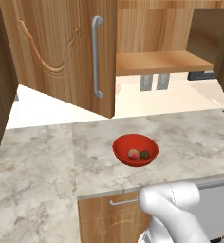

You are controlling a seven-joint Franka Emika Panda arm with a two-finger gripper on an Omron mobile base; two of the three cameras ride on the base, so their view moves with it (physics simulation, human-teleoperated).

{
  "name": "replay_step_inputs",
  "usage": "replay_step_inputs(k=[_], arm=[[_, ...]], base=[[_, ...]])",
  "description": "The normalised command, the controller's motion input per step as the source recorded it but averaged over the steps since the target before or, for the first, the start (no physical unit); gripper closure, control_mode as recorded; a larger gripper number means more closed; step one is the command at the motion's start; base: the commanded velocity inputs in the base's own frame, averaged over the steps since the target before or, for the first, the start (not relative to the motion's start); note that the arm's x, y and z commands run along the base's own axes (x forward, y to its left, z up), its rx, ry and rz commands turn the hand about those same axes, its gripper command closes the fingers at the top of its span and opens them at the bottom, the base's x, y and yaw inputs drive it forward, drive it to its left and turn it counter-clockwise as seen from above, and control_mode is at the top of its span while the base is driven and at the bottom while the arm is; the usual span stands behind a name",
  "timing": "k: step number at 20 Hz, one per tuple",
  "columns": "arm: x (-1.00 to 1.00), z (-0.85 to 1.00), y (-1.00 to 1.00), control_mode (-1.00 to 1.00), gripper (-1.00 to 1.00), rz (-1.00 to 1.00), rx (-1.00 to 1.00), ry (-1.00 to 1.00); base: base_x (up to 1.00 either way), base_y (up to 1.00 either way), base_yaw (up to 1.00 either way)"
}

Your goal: Open the cabinet. Pick the kiwi and peach from the cabinet and place them into the bowl. Then close the cabinet.

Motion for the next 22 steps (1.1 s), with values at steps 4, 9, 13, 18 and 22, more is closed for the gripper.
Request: replay_step_inputs(k=[4,9,13,18,22], arm=[[0.23,0.03,-0.26,-1.00,-1.00,0.18,0.10,-0.02],[0.32,0.00,-0.12,-1.00,-1.00,0.23,0.09,0.00],[0.31,0.00,-0.02,-1.00,-1.00,0.20,0.11,0.00],[0.33,0.00,0.00,-1.00,-1.00,0.19,0.13,0.00],[0.32,0.00,0.00,-1.00,-1.00,0.17,0.12,0.00]], base=[[0.00,0.00,0.00],[0.00,0.00,0.00],[0.00,0.00,0.00],[0.00,0.00,0.00],[0.00,0.00,0.00]])
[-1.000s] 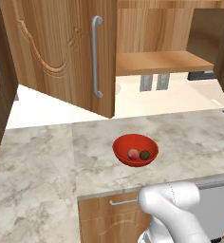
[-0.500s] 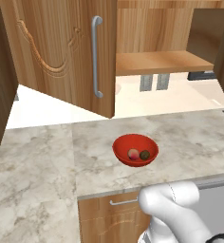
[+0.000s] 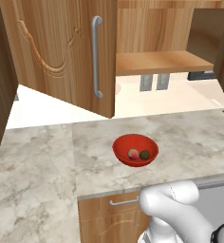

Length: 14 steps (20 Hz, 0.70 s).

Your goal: Open the cabinet. Pick the kiwi and peach from the cabinet and place them into the bowl. Then close the cabinet.

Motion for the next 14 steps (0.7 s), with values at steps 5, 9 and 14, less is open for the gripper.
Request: replay_step_inputs(k=[5,9,14], arm=[[0.35,-0.04,0.00,-1.00,-1.00,0.13,0.09,-0.01],[0.40,-0.24,0.00,-1.00,-1.00,0.07,0.02,-0.07],[0.40,-0.21,0.00,-1.00,-1.00,0.04,0.00,-0.07]], base=[[0.00,0.00,0.00],[0.00,0.00,0.00],[0.00,0.00,0.00]])
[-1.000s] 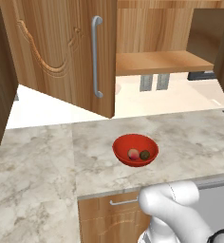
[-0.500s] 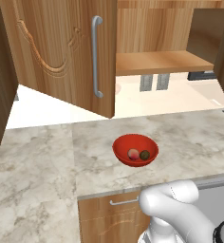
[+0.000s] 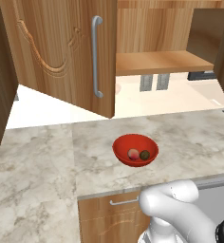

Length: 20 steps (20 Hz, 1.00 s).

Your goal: Open the cabinet. Pick the kiwi and peach from the cabinet and place them into the bowl. Then close the cabinet.

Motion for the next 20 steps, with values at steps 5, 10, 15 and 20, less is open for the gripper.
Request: replay_step_inputs(k=[5,10,15,20], arm=[[0.23,0.00,0.00,-1.00,-1.00,0.02,0.02,-0.03],[0.14,0.00,0.00,-1.00,-1.00,0.00,0.01,-0.01],[0.04,0.00,0.01,-1.00,-1.00,0.00,0.00,0.00],[0.06,0.01,0.10,-1.00,-1.00,0.00,0.00,0.00]], base=[[0.00,0.00,0.00],[0.00,0.00,0.00],[0.00,0.00,0.00],[0.00,0.00,0.00]])
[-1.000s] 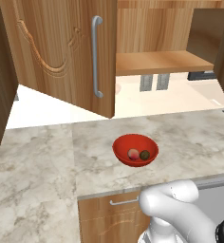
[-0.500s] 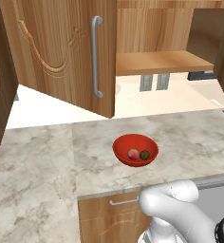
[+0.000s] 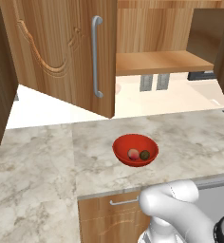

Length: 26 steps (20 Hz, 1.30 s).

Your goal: Open the cabinet. Pick the kiwi and peach from the cabinet and place them into the bowl. Then close the cabinet.

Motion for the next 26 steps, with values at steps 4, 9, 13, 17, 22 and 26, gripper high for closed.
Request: replay_step_inputs(k=[4,9,13,17,22,26], arm=[[0.25,0.01,0.29,-1.00,-1.00,0.00,0.00,0.00],[0.26,0.04,0.22,-1.00,-1.00,0.00,0.00,0.00],[0.35,0.10,0.19,-1.00,-1.00,0.00,0.00,0.00],[0.43,0.22,0.14,-1.00,-1.00,-0.02,0.00,0.01],[0.45,0.28,0.12,-1.00,-1.00,-0.06,0.00,0.07],[0.48,0.26,0.08,-1.00,-1.00,-0.08,0.00,0.08]], base=[[0.00,0.00,0.00],[0.00,0.00,0.00],[0.00,0.00,0.00],[0.00,0.00,0.00],[0.00,0.00,0.00],[0.00,0.00,0.00]])
